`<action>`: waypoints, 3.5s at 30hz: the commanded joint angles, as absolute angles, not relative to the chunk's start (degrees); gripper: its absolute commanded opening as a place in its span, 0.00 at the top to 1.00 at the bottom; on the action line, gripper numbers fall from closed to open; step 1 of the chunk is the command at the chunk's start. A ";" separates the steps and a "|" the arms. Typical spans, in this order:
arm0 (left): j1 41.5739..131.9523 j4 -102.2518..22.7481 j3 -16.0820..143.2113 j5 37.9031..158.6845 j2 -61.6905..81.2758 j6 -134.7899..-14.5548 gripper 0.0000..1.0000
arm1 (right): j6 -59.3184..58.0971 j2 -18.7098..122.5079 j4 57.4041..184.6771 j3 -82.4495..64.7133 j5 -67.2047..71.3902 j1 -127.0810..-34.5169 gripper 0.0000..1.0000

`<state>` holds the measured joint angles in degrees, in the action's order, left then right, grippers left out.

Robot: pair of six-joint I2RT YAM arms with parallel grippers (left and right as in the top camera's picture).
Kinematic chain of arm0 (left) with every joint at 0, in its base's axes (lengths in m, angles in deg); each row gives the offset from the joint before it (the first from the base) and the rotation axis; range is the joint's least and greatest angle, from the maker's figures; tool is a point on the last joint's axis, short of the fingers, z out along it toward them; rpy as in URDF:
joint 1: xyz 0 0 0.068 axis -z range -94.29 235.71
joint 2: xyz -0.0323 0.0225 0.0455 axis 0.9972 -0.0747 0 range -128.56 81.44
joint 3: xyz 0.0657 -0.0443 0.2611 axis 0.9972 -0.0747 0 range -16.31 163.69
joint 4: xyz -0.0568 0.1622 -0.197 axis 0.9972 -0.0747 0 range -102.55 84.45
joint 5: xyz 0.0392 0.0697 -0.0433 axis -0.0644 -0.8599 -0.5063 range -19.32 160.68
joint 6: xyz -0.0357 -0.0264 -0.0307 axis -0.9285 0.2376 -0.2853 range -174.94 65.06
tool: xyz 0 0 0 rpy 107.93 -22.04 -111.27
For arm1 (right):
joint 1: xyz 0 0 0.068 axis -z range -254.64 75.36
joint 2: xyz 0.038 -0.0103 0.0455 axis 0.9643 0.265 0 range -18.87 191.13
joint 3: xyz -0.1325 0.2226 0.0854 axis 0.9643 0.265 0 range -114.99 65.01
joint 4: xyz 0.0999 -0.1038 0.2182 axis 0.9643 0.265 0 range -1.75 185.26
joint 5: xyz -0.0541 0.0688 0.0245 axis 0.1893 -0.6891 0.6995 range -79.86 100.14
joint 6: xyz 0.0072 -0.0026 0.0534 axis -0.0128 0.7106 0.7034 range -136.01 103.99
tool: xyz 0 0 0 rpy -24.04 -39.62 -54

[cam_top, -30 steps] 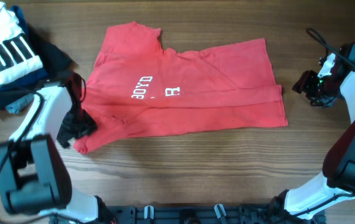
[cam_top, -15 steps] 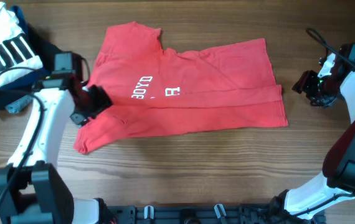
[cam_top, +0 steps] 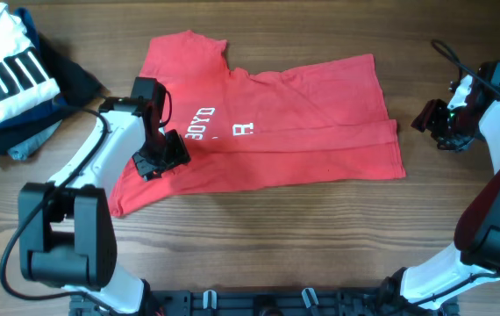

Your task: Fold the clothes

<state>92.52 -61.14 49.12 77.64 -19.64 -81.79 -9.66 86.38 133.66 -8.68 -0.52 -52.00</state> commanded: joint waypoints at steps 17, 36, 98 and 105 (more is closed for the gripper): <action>92.63 -55.02 48.07 78.12 -24.42 -81.07 0.53 | -9.99 87.43 133.84 -8.75 0.14 -52.31 0.38; 92.63 -53.34 46.17 79.04 -23.57 -80.63 0.75 | -10.01 87.43 133.84 -8.75 0.16 -52.31 0.38; 85.75 -46.67 59.76 92.68 -11.11 -67.08 0.05 | -13.09 82.73 136.70 -15.02 -4.67 -52.92 0.27; 84.72 -45.93 71.11 85.33 -20.69 -63.12 0.00 | -14.53 75.52 140.00 -15.55 -4.80 -59.13 0.00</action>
<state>85.42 -46.23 66.47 90.53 -14.02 -67.38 -13.24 79.56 138.97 -13.91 -3.14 -55.96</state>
